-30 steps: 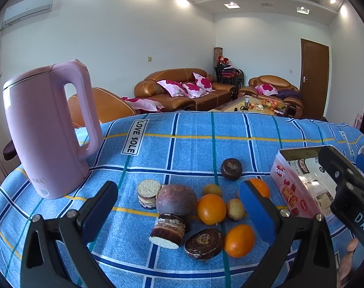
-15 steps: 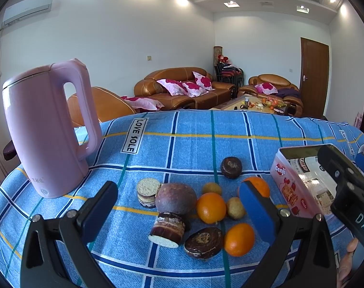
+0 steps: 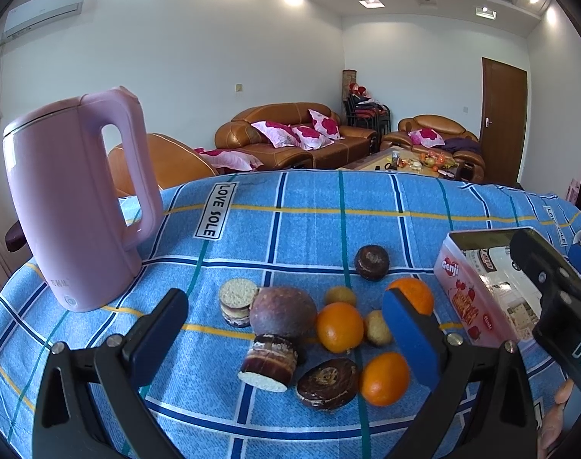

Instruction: Organize fruits

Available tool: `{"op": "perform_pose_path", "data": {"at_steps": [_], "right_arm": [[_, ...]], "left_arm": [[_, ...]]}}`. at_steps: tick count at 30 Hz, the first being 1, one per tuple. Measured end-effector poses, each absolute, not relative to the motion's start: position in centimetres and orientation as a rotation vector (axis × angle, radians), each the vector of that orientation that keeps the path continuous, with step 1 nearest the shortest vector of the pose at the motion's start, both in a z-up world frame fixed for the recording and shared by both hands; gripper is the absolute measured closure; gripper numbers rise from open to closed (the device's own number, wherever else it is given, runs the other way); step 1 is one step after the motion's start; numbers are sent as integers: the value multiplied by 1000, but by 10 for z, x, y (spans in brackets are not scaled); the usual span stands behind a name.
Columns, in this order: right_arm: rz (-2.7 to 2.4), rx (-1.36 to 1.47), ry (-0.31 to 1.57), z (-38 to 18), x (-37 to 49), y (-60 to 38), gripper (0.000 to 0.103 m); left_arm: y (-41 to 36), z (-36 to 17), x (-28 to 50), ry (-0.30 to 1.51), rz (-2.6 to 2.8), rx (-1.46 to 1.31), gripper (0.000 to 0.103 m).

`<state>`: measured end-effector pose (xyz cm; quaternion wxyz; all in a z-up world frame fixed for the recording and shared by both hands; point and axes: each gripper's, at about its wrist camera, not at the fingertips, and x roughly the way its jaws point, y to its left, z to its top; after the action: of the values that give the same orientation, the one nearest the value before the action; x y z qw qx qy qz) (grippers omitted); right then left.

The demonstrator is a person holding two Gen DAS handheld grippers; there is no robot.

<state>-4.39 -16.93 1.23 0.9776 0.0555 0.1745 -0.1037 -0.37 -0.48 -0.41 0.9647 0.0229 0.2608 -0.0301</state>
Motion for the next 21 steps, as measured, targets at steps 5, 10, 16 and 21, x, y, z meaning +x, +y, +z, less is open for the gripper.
{"op": "perform_pose_path", "data": {"at_steps": [5,10,16,21], "right_arm": [[-200,114,356,12,-43,-169,1],[-194,114,360,11,-42,-169,1],[-186,120,368,11,-42,-169,1],[-170,126,374,10,-42,-169,5]], "left_arm": [[-4,-5,-2,538,-61,42,0],[-4,-5,0,545,-61,43,0],[-3,-6,2,554,-56,42,0],[5,-3,7,567,-21,50,0]]}}
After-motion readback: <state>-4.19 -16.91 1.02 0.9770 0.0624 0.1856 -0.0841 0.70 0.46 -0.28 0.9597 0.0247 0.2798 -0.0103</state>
